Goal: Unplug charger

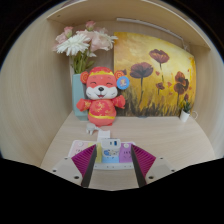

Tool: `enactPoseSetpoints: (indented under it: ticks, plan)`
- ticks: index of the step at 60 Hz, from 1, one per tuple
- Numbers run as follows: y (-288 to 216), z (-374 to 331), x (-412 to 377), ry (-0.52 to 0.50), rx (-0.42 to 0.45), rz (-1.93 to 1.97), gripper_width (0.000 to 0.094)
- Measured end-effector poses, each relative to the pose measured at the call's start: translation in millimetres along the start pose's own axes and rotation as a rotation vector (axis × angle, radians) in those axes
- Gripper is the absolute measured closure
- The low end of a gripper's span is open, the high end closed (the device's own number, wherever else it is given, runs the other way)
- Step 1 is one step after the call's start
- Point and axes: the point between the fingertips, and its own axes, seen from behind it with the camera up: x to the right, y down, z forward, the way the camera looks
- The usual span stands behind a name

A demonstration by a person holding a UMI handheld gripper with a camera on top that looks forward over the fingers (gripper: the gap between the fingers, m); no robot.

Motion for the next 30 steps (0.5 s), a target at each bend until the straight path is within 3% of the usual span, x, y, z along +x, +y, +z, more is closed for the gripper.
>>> enactPoseSetpoints:
  ticks: [7,19,27,30]
  plan:
    - [0.5,25.6,-6.1,0.005,-0.002,-0.040,0.0595]
    - [2.7,28.3,-5.9,0.027,-0.003,0.014,0.0701]
    - [-18.5,22.6,-2.7,0.011,-0.071,0.088,0.0756]
    - [-103.2,-1.6,13.7,0.032,0.112,0.082,0.0758]
